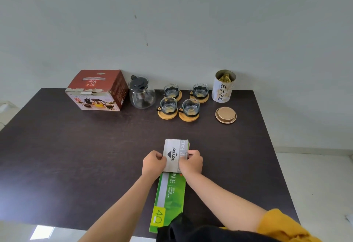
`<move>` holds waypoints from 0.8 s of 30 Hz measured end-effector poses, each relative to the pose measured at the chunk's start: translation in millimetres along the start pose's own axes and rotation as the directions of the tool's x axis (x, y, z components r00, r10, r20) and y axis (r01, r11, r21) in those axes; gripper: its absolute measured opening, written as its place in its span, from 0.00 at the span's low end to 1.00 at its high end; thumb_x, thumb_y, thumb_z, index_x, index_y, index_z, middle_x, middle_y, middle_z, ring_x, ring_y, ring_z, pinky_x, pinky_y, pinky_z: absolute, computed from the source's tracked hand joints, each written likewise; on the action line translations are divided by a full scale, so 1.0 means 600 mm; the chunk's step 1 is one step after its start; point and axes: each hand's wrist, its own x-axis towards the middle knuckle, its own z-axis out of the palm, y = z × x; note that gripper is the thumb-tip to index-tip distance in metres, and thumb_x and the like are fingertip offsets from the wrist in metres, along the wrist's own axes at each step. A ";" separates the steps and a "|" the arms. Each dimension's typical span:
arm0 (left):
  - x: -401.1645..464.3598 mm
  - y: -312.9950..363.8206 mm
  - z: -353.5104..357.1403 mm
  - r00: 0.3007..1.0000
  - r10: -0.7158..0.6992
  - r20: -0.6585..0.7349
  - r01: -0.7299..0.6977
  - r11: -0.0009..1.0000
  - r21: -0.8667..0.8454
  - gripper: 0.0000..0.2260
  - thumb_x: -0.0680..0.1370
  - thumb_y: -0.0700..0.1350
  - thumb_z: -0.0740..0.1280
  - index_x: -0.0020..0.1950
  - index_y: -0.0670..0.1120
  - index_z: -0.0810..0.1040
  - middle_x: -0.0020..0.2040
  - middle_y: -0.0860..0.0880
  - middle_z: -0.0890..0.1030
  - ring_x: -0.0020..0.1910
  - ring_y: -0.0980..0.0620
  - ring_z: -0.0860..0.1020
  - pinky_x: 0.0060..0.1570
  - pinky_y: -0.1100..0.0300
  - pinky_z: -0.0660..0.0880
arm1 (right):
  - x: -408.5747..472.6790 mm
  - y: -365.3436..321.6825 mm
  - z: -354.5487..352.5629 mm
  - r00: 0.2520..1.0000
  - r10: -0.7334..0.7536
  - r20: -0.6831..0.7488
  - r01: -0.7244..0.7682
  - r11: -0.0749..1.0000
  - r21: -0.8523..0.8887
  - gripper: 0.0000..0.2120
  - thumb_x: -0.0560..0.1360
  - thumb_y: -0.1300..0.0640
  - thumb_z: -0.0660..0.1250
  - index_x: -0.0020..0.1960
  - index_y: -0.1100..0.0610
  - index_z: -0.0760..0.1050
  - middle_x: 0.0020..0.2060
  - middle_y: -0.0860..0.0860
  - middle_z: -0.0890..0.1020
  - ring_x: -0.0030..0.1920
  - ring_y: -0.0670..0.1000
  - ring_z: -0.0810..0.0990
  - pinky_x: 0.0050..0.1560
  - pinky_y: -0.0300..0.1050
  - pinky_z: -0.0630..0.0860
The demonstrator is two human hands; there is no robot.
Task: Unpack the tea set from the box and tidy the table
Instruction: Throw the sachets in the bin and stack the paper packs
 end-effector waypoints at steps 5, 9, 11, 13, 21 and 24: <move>0.001 0.009 0.005 0.999 0.019 0.033 -0.021 0.998 0.055 0.07 0.74 0.41 0.63 0.37 0.45 0.76 0.33 0.51 0.76 0.35 0.52 0.74 0.31 0.63 0.67 | 0.000 0.008 -0.002 0.999 0.029 -0.020 -0.030 0.999 -0.041 0.08 0.74 0.57 0.66 0.52 0.55 0.71 0.52 0.51 0.68 0.47 0.55 0.77 0.49 0.49 0.78; 0.000 0.010 0.003 0.999 0.008 0.049 -0.011 0.998 0.054 0.09 0.74 0.41 0.62 0.33 0.46 0.75 0.30 0.52 0.76 0.30 0.55 0.72 0.29 0.65 0.66 | -0.001 0.009 -0.001 0.998 0.055 -0.024 -0.055 0.998 -0.015 0.08 0.74 0.57 0.67 0.51 0.56 0.71 0.53 0.53 0.75 0.45 0.54 0.79 0.48 0.50 0.78; -0.001 0.011 0.003 0.999 0.008 0.050 -0.010 0.999 0.052 0.08 0.73 0.40 0.62 0.33 0.44 0.75 0.30 0.51 0.75 0.30 0.54 0.71 0.29 0.64 0.66 | -0.002 0.010 0.001 0.997 0.071 -0.023 -0.071 0.997 0.005 0.08 0.73 0.57 0.68 0.50 0.55 0.71 0.53 0.55 0.77 0.45 0.54 0.80 0.48 0.50 0.79; -0.002 0.013 0.003 0.999 0.012 0.050 -0.014 0.998 0.053 0.11 0.73 0.39 0.62 0.30 0.45 0.70 0.27 0.52 0.71 0.28 0.54 0.67 0.28 0.62 0.64 | 0.001 0.011 0.003 0.996 0.083 -0.030 -0.083 0.997 0.001 0.08 0.73 0.57 0.68 0.51 0.56 0.72 0.52 0.55 0.78 0.45 0.54 0.80 0.48 0.49 0.79; 0.004 0.013 0.008 0.998 -0.038 0.051 0.037 0.999 0.025 0.06 0.72 0.39 0.61 0.35 0.44 0.73 0.31 0.48 0.73 0.31 0.52 0.68 0.30 0.59 0.64 | 0.023 0.018 0.010 0.988 0.149 0.033 -0.147 0.987 -0.068 0.15 0.63 0.53 0.62 0.44 0.60 0.79 0.45 0.57 0.82 0.38 0.55 0.82 0.31 0.42 0.76; 0.005 0.014 0.010 0.996 -0.043 0.072 0.043 0.999 0.009 0.06 0.73 0.39 0.60 0.40 0.44 0.76 0.36 0.48 0.78 0.34 0.52 0.71 0.32 0.61 0.67 | 0.012 0.001 -0.004 0.980 0.181 0.084 -0.174 0.982 -0.080 0.14 0.66 0.57 0.65 0.47 0.63 0.79 0.46 0.58 0.82 0.37 0.55 0.81 0.16 0.32 0.63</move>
